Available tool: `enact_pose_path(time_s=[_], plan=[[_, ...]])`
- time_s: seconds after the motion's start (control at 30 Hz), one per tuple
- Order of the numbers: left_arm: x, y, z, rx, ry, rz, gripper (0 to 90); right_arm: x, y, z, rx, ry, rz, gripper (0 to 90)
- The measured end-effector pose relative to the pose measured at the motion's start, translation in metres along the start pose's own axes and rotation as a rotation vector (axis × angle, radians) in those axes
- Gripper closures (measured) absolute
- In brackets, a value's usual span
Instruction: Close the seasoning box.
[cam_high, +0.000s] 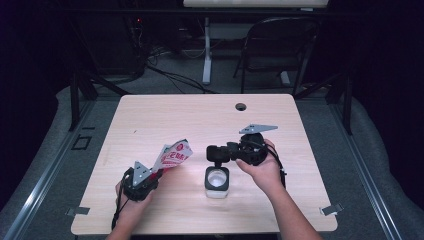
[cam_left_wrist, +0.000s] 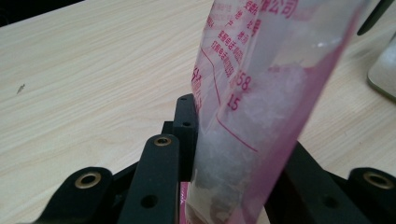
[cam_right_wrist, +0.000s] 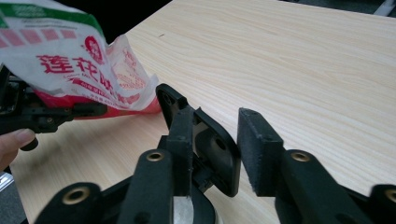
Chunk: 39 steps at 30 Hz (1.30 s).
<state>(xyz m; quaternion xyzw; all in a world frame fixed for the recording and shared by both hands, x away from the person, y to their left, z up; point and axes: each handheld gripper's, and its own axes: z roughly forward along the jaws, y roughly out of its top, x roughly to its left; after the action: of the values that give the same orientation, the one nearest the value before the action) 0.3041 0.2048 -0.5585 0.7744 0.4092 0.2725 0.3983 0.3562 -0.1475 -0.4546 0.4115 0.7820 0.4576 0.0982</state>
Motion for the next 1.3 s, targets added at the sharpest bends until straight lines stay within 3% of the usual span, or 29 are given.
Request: enact_pose_path(time_s=[0.3,0.43,0.6,0.97,1.3], plan=[[0.010,-0.005,0.001,0.014,-0.010,-0.095,73.9,0.010,-0.003,-0.005,0.004,-0.020,-0.071,67.7],[0.012,-0.006,0.000,0.016,-0.015,-0.127,73.4,0.013,-0.005,-0.007,0.008,-0.017,-0.079,67.3],[0.011,-0.006,-0.001,0.034,-0.014,-0.120,72.6,0.019,-0.010,-0.011,-0.004,-0.007,-0.096,67.0],[0.009,-0.007,-0.003,0.081,-0.013,-0.060,71.5,0.036,-0.031,-0.018,0.000,0.019,-0.182,66.0],[0.010,-0.013,-0.007,0.120,-0.016,0.052,67.2,0.042,-0.046,-0.017,-0.002,0.022,-0.202,64.4]])
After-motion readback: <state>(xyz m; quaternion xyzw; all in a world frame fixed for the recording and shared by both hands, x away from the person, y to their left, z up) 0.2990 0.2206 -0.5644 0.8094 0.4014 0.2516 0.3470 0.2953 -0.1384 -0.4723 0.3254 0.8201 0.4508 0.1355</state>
